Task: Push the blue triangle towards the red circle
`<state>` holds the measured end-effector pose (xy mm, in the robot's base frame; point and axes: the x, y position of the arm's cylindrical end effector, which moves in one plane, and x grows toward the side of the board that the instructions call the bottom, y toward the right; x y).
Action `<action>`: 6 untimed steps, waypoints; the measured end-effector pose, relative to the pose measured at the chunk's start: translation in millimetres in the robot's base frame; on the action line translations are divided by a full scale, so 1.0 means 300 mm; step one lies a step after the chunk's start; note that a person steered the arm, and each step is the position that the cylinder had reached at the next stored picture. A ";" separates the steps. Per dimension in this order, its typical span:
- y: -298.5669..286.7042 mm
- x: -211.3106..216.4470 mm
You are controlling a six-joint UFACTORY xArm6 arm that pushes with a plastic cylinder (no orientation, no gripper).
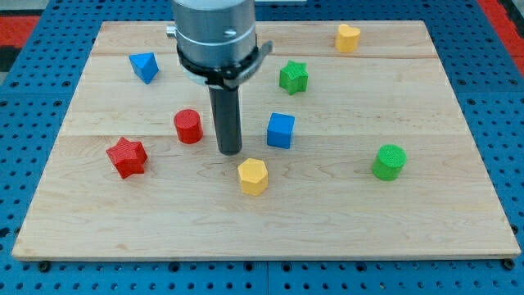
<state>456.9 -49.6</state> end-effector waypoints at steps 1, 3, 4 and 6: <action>0.050 -0.140; -0.284 -0.302; -0.613 -0.338; -0.735 -0.491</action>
<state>309.6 -270.2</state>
